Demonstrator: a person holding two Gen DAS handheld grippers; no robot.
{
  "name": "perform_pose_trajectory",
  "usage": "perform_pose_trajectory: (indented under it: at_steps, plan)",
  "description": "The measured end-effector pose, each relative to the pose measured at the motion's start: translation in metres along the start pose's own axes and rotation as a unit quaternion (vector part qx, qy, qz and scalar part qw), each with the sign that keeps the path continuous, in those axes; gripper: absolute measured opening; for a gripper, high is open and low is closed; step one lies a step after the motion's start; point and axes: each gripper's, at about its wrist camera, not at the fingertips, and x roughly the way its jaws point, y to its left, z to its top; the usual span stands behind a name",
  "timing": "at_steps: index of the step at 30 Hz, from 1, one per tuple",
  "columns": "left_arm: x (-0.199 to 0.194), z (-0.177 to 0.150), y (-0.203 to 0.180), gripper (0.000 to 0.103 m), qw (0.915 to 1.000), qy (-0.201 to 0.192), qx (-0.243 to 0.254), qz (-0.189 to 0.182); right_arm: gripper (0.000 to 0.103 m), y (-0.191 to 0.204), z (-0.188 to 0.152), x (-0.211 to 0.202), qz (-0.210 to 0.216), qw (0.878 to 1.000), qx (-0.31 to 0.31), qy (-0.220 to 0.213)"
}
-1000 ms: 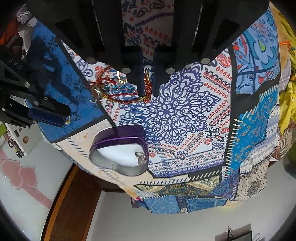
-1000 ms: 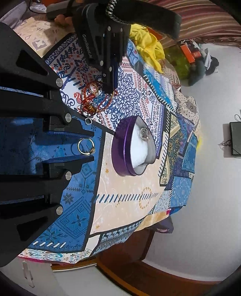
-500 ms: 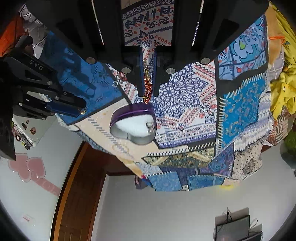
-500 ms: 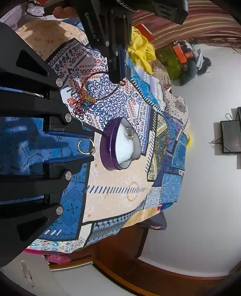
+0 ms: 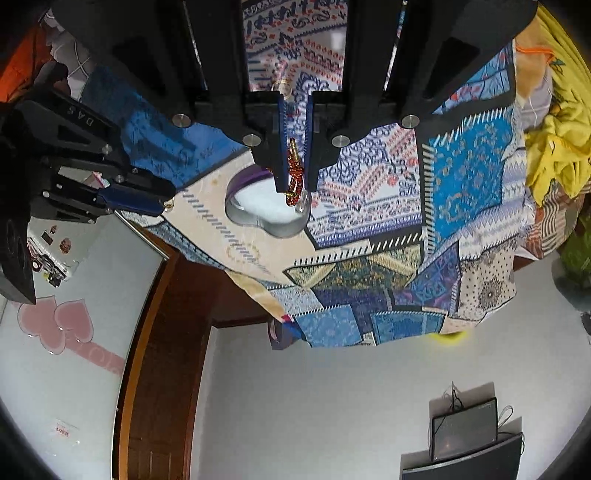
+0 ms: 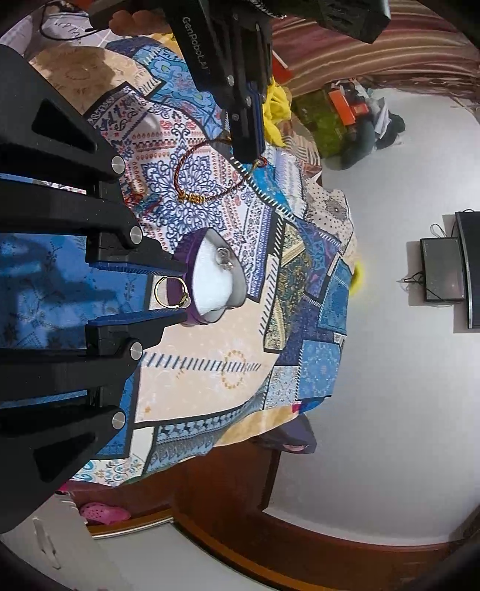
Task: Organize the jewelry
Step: 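Lift the gold ring and red bracelet and carry both over the heart tin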
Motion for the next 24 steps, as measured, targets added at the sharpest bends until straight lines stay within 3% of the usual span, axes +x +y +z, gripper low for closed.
perform_pose_trajectory:
  at_steps: [12, 24]
  plan:
    - [0.026, 0.023, 0.004, 0.006, 1.0, -0.008, -0.003, 0.002, 0.016, 0.006, 0.023, 0.014, 0.011, 1.0, -0.004, -0.024]
    - [0.058, 0.035, 0.009, 0.006, 0.9999, -0.007, -0.01, -0.006, 0.016, -0.007, 0.029, 0.046, 0.015, 1.0, 0.009, -0.006]
